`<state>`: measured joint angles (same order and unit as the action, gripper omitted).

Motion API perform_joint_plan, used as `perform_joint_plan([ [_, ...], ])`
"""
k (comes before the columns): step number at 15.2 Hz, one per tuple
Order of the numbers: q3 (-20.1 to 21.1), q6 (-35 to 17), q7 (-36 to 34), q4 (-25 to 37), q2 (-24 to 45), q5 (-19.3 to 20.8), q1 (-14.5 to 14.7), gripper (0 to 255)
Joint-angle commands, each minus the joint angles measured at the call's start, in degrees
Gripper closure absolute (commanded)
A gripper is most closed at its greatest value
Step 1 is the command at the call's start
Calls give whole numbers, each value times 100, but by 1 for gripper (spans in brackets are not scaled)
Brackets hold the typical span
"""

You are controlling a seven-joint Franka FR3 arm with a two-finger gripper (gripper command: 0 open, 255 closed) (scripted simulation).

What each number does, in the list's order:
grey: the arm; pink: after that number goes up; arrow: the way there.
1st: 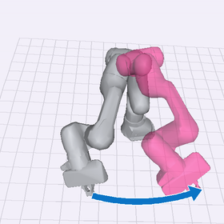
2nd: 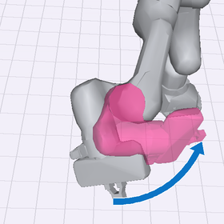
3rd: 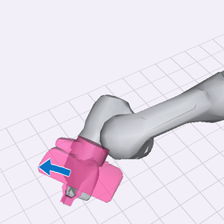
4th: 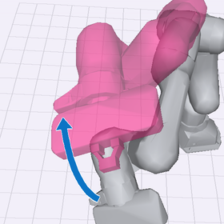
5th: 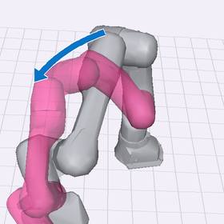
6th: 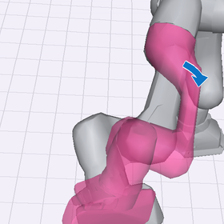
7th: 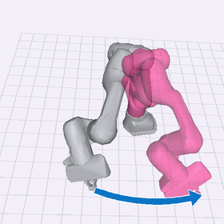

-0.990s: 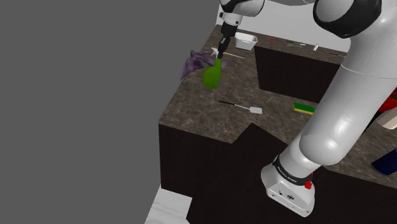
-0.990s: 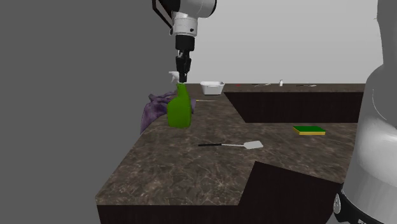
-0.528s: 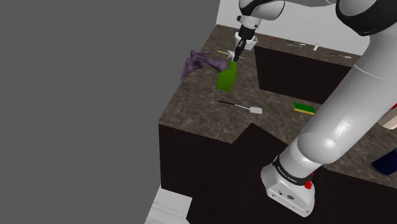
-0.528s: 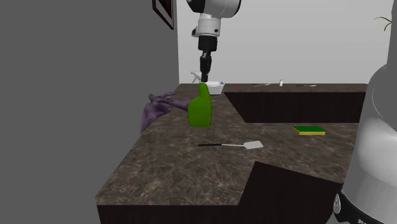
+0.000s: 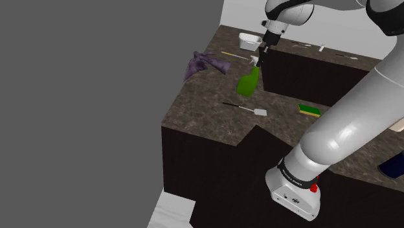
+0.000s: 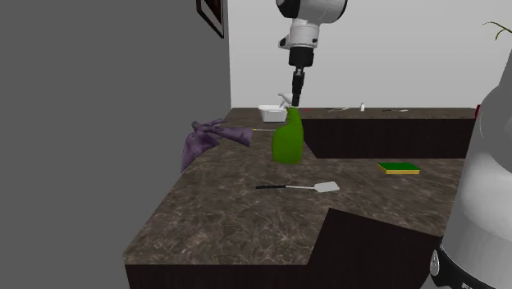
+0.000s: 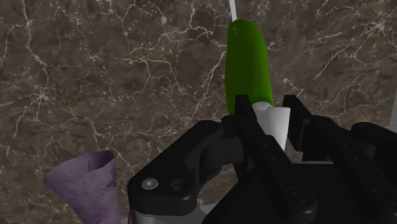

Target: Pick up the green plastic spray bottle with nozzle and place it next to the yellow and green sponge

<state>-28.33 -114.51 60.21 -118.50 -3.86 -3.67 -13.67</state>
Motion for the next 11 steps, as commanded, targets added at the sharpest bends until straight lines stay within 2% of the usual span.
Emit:
perform_joint_plan([
  [1, -136, 43, 232, -79, -123, 81, -129, 255],
  [11, -898, 177, 1503, -187, -326, 314, -753, 255],
])
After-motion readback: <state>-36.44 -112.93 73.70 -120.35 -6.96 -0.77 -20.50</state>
